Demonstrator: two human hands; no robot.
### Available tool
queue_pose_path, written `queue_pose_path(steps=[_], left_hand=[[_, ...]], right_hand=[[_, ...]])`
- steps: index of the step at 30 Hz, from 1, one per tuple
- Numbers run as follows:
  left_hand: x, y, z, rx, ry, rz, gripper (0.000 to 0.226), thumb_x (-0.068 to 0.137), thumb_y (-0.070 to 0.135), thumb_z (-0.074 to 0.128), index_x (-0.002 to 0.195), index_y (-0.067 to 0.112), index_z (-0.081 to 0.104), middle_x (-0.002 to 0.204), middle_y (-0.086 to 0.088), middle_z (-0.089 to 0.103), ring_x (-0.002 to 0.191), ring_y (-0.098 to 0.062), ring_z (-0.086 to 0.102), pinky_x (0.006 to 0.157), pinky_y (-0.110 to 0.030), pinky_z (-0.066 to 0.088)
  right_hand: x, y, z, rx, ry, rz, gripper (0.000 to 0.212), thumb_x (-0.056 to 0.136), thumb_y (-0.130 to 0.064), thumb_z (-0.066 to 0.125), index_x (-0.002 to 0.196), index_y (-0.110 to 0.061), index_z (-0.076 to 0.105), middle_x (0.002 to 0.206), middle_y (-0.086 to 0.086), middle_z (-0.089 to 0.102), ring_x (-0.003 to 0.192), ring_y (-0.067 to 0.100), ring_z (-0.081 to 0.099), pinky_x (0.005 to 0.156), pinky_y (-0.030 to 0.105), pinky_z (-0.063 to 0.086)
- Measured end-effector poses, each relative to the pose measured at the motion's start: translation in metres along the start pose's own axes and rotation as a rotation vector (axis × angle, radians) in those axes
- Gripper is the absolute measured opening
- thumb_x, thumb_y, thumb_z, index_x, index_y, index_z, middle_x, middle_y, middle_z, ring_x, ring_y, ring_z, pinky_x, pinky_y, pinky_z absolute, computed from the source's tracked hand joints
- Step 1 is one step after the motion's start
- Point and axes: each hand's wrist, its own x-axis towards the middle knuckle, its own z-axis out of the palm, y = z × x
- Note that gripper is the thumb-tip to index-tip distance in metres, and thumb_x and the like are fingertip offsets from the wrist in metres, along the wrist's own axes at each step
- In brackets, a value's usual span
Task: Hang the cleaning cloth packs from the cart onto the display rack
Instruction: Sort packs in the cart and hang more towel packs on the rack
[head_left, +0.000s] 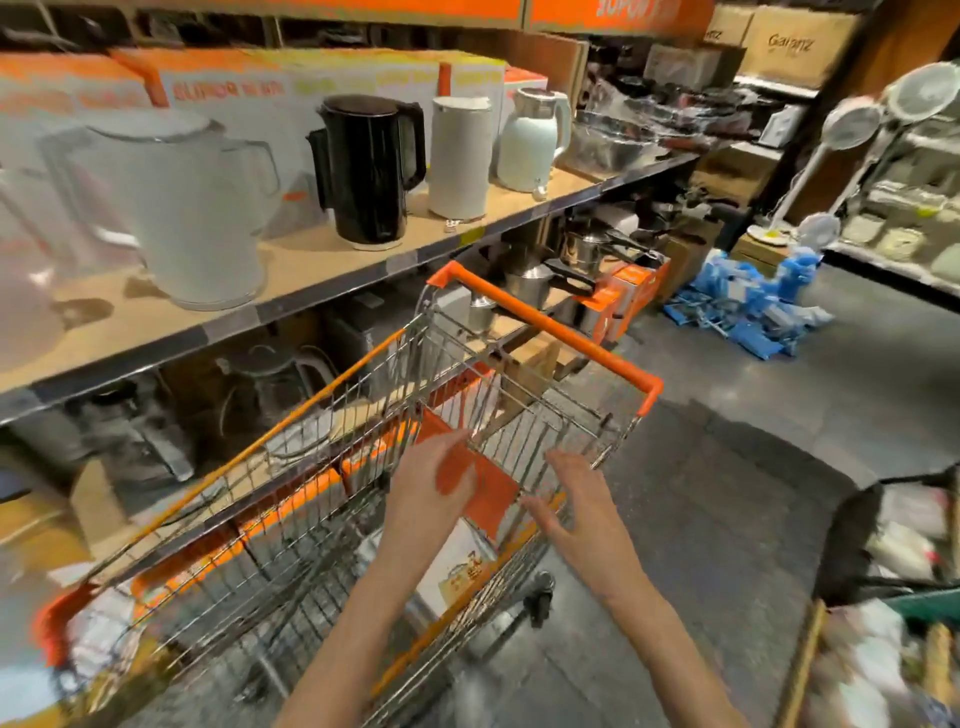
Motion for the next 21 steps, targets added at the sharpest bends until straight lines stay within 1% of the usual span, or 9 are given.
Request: queue_pose_path(steps=[2,4,7,8,11,15,17,19,21], left_hand=[[0.005,-0.021,-0.002,-0.001,0.003,-0.016,0.037,0.091,0.02,0.062,0.125,0.034,0.054,0.122,0.025,0.05,0.116,0.006,0.039,0.103,-0.021,0.03],[0.008,-0.041,0.001,0.01,-0.016,-0.032,0.038,0.091,0.019,0.062,0.125,0.034,0.053,0.122,0.022,0.051,0.115,0.007,0.039,0.103,-0.015,0.028],[0.005,-0.079,0.013,0.044,-0.07,-0.116,0.039,0.091,0.017,0.062,0.128,0.027,0.055,0.128,0.008,0.056,0.123,-0.012,0.045,0.106,-0.03,0.032],[0.003,-0.092,0.018,0.056,-0.087,-0.144,0.04,0.091,0.017,0.062,0.129,0.026,0.054,0.129,0.007,0.055,0.124,-0.014,0.044,0.105,-0.03,0.031],[-0.003,-0.128,0.036,0.115,-0.159,-0.178,0.041,0.092,0.018,0.061,0.132,0.027,0.053,0.132,0.006,0.055,0.126,-0.015,0.042,0.105,-0.028,0.029],[0.0,-0.176,0.069,0.162,-0.267,-0.213,0.043,0.091,0.017,0.062,0.133,0.021,0.052,0.134,0.0,0.055,0.127,-0.021,0.043,0.108,-0.036,0.031],[-0.001,-0.204,0.093,0.167,-0.341,-0.241,0.046,0.091,0.016,0.061,0.135,0.022,0.05,0.135,0.0,0.053,0.129,-0.021,0.042,0.108,-0.034,0.031],[-0.007,-0.232,0.116,0.187,-0.412,-0.267,0.048,0.091,0.015,0.061,0.137,0.024,0.049,0.136,0.001,0.053,0.128,-0.02,0.041,0.106,-0.029,0.029],[-0.014,-0.257,0.135,0.215,-0.486,-0.289,0.05,0.09,0.017,0.062,0.137,0.028,0.048,0.136,0.003,0.053,0.127,-0.019,0.042,0.106,-0.03,0.03]], right_hand=[[0.011,0.003,0.02,0.006,-0.037,0.0,0.06,0.09,-0.047,0.05,0.141,-0.019,0.037,0.147,-0.003,0.036,0.14,0.016,0.025,0.114,0.028,0.015],[0.021,0.01,0.038,0.008,-0.063,0.002,0.059,0.089,-0.049,0.049,0.139,-0.019,0.04,0.142,-0.002,0.041,0.135,0.018,0.032,0.111,0.029,0.022],[0.033,0.026,0.065,0.017,-0.121,0.015,0.054,0.089,-0.04,0.055,0.137,-0.017,0.043,0.139,0.003,0.046,0.132,0.021,0.037,0.112,0.036,0.025],[0.036,0.033,0.074,0.007,-0.141,0.013,0.053,0.089,-0.038,0.057,0.136,-0.016,0.043,0.139,0.004,0.046,0.133,0.022,0.036,0.114,0.039,0.023],[0.038,0.056,0.098,-0.041,-0.168,0.007,0.052,0.09,-0.034,0.058,0.137,-0.015,0.043,0.143,0.005,0.044,0.137,0.023,0.033,0.116,0.031,0.007],[0.037,0.08,0.119,-0.083,-0.177,-0.006,0.05,0.087,-0.026,0.065,0.132,-0.009,0.05,0.137,0.009,0.051,0.132,0.028,0.041,0.113,0.039,0.013],[0.033,0.09,0.128,-0.137,-0.158,-0.078,0.046,0.086,-0.024,0.067,0.127,-0.007,0.054,0.131,0.01,0.056,0.128,0.026,0.046,0.114,0.041,0.011],[0.029,0.1,0.136,-0.194,-0.143,-0.154,0.043,0.089,-0.029,0.06,0.124,-0.006,0.056,0.127,0.007,0.06,0.127,0.023,0.048,0.116,0.04,0.009],[0.025,0.107,0.142,-0.2,-0.123,-0.18,0.045,0.092,-0.035,0.048,0.126,-0.008,0.057,0.129,0.001,0.059,0.129,0.017,0.045,0.117,0.04,0.009]])
